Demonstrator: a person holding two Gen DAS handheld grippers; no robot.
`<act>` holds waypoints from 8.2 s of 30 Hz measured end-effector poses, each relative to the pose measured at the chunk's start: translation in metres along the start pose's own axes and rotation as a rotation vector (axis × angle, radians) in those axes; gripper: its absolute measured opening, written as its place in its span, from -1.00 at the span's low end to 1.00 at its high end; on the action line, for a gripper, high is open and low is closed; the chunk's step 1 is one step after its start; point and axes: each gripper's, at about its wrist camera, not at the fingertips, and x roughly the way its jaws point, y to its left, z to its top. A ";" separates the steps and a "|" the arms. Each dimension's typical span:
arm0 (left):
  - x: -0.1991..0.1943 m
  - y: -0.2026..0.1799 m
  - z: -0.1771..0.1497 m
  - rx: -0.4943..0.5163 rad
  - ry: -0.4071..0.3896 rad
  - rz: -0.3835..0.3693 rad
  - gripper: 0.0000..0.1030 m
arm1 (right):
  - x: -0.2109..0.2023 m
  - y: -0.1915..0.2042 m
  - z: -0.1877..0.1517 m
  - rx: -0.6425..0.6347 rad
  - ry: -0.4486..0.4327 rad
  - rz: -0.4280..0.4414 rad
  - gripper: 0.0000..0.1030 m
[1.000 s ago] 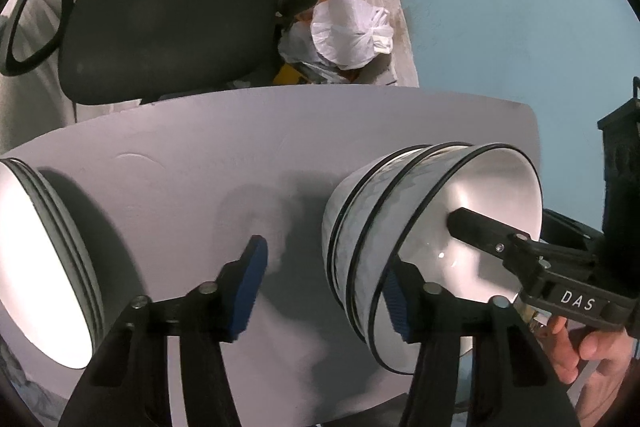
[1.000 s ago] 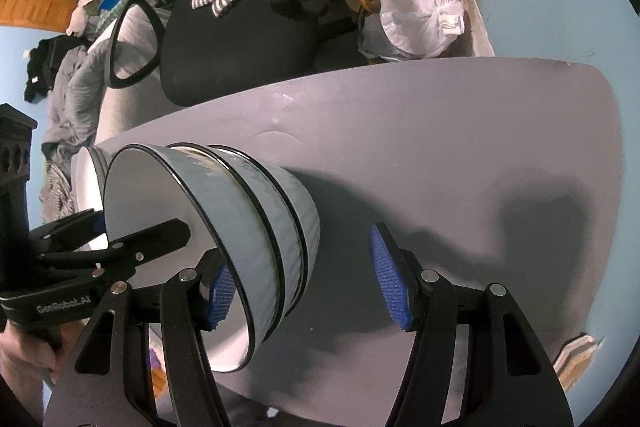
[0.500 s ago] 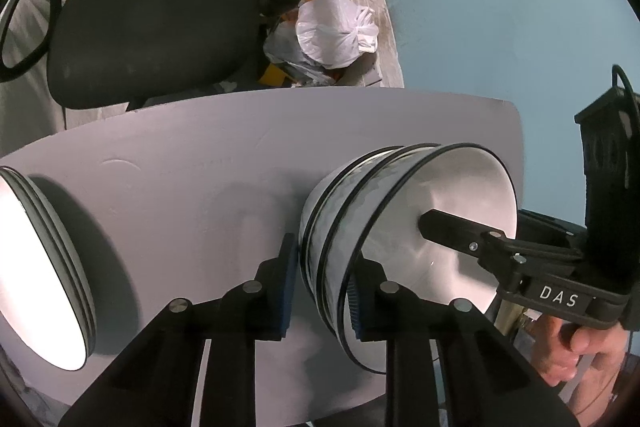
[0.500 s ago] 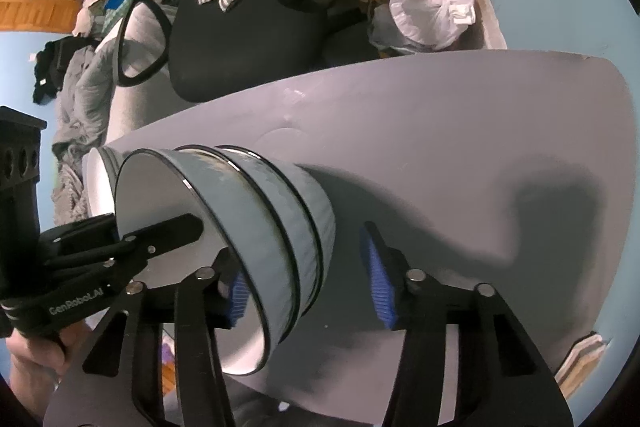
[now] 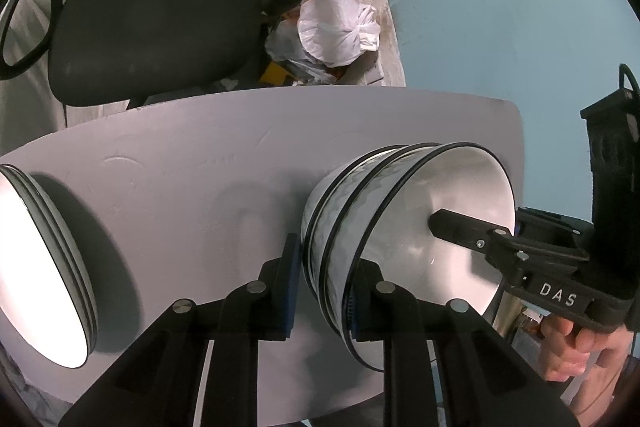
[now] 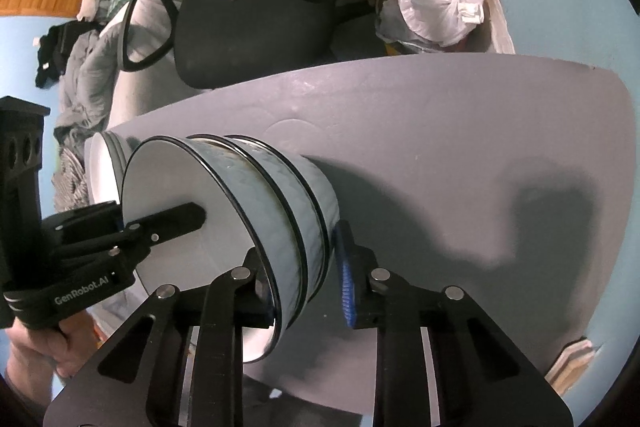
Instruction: Organize plates and bowls
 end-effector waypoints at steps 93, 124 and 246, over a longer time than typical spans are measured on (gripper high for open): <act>-0.139 0.202 -0.054 -0.251 -0.174 -0.013 -0.64 | 0.046 0.251 0.020 -0.234 -0.007 -0.111 -0.64; -0.125 0.257 -0.047 -0.267 -0.137 -0.018 -0.40 | 0.105 0.275 0.025 -0.181 0.065 -0.185 -0.73; -0.341 0.128 -0.228 -0.179 -0.784 0.279 0.76 | -0.134 0.308 -0.152 -0.316 -0.707 -0.315 0.28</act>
